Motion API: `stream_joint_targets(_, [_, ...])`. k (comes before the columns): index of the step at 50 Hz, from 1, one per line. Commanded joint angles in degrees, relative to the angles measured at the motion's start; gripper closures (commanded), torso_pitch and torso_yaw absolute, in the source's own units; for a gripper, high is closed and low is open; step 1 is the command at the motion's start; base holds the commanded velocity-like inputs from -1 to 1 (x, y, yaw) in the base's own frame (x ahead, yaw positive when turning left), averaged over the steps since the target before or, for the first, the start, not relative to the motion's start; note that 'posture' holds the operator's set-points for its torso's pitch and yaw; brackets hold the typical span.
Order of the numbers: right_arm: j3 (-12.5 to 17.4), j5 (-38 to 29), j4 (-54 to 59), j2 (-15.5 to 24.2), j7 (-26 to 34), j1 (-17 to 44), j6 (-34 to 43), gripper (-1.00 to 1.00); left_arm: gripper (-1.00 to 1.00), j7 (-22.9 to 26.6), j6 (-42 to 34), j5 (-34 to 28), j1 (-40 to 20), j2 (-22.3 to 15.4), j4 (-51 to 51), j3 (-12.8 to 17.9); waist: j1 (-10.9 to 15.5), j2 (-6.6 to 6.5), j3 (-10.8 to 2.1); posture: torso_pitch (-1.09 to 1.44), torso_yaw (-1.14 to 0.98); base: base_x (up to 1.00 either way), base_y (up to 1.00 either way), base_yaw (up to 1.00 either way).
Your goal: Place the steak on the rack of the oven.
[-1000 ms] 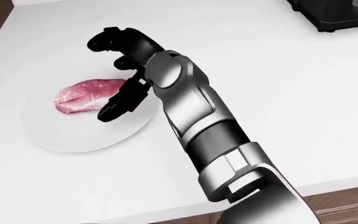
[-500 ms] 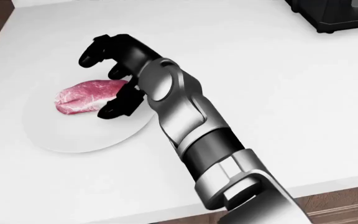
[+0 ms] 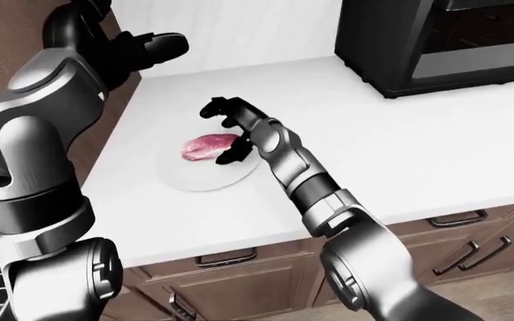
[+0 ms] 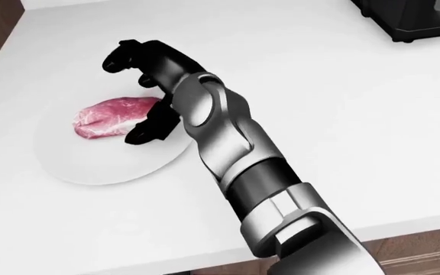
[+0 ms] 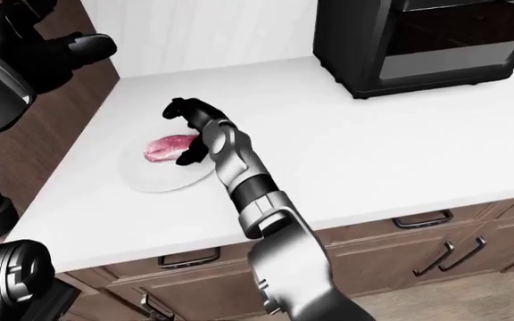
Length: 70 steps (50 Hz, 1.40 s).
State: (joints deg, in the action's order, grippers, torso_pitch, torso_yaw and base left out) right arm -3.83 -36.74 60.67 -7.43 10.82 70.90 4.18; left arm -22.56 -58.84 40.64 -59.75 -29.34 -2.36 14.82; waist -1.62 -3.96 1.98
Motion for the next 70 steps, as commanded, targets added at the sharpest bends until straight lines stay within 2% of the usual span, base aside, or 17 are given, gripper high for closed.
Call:
stream_joint_targets(1, [-0.14, -0.09, -0.03, 0.51, 0.19, 1.32, 0.45, -0.40, -1.00, 0.21, 1.74, -0.15, -1.94, -0.84, -1.20, 0.69, -0.15, -0.28, -1.36, 0.00, 0.00, 0.00, 0.00, 0.00])
stream_joint_targets(9, [0.09, 1.46, 1.28, 0.52, 0.45, 1.96, 1.74, -0.33, -1.00, 0.24, 1.73, -0.14, -1.94, -0.86, -1.23, 0.75, -0.01, -0.16, -1.46, 0.00, 0.00, 0.00, 0.00, 0.00])
stream_joint_targets(17, [0.00, 2.62, 1.75, 0.41, 1.05, 1.94, 2.71, -0.35, -1.00, 0.01, 1.40, 0.09, -2.00, -0.92, -1.50, 0.87, 0.04, -0.11, -1.52, 0.00, 0.00, 0.00, 0.00, 0.00])
stream_joint_targets(20, [-0.09, 2.76, 2.10, 0.48, 1.17, 1.96, 2.83, -0.19, -1.00, 0.06, 1.50, 0.05, -1.94, -0.91, -1.47, 0.81, 0.06, -0.12, -1.51, 0.00, 0.00, 0.00, 0.00, 0.00])
stream_joint_targets(23, [-0.19, 2.81, 1.91, 0.42, 1.44, 2.01, 3.33, -0.14, -1.00, 0.04, 1.53, 0.08, -2.00, -0.91, -1.41, 0.84, 0.05, -0.12, -1.54, 0.00, 0.00, 0.00, 0.00, 0.00])
stream_joint_targets(24, [-0.15, 2.88, 1.80, 0.42, 1.55, 2.14, 3.55, -0.08, -1.00, 0.07, 1.59, 0.05, -1.96, -0.91, -1.41, 0.81, 0.06, -0.12, -1.56, 0.00, 0.00, 0.00, 0.00, 0.00])
stream_joint_targets(25, [-0.23, 2.84, 1.83, 0.45, 1.54, 2.13, 3.50, 0.13, -1.00, 0.02, 1.50, 0.10, -2.01, -0.93, -1.46, 0.85, 0.07, -0.12, -1.56, 0.00, 0.00, 0.00, 0.00, 0.00])
stream_joint_targets(28, [-0.24, 2.89, 1.79, 0.45, 1.63, 2.23, 3.67, 0.23, -1.00, -0.01, 1.47, 0.13, -2.01, -0.93, -1.47, 0.83, 0.09, -0.11, -1.56, 0.00, 0.00, 0.00, 0.00, 0.00])
stream_joint_targets(41, [-0.37, 2.49, 1.90, 0.86, 1.39, 1.71, 3.21, 0.22, -1.00, -0.08, 1.42, 0.10, -1.79, -0.68, -1.68, 0.68, -0.12, -0.12, -1.62, 0.00, 0.00, 0.00, 0.00, 0.00])
stream_joint_targets(43, [-0.34, 2.46, 1.72, 0.83, 1.18, 1.77, 3.01, 0.32, -1.00, -0.05, 1.41, 0.07, -1.75, -0.70, -1.71, 0.71, -0.16, -0.16, -1.61, 0.00, 0.00, 0.00, 0.00, 0.00])
stream_joint_targets(44, [-0.27, 2.52, 1.65, 0.80, 1.09, 1.82, 2.98, 0.47, -1.00, 0.00, 1.49, 0.01, -1.69, -0.68, -1.66, 0.71, -0.19, -0.18, -1.61, 0.00, 0.00, 0.00, 0.00, 0.00])
stream_joint_targets(46, [-0.31, 2.49, 1.65, 0.72, 0.84, 1.66, 2.81, 0.50, -1.00, -0.03, 1.42, 0.02, -1.80, -0.69, -1.63, 0.74, -0.23, -0.23, -1.59, 0.00, 0.00, 0.00, 0.00, 0.00])
stream_joint_targets(50, [-0.25, 2.55, 1.68, 0.68, 0.42, 1.80, 2.64, 0.82, -1.00, -0.13, 1.24, 0.12, -1.82, -0.71, -1.82, 0.82, -0.30, -0.30, -1.54, 0.00, 0.00, 0.00, 0.00, 0.00])
stream_joint_targets(51, [-0.28, 2.51, 1.62, 0.70, 0.41, 1.83, 2.67, 0.81, -1.00, -0.16, 1.19, 0.15, -1.74, -0.71, -1.93, 0.81, -0.32, -0.31, -1.52, 0.00, 0.00, 0.00, 0.00, 0.00])
stream_joint_targets(54, [-0.24, 2.53, 1.57, 0.73, 0.08, 1.76, 2.50, 1.00, -1.00, -0.20, 1.15, 0.22, -1.70, -0.69, -2.05, 0.83, -0.39, -0.33, -1.47, 0.00, 0.00, 0.00, 0.00, 0.00])
stream_joint_targets(70, [0.50, 4.59, -1.52, 1.71, 1.05, 2.88, 3.95, 1.00, -1.00, -0.01, 1.44, 0.01, -1.69, -0.66, -1.76, 0.65, -0.65, -0.44, -1.11, 0.00, 0.00, 0.00, 0.00, 0.00])
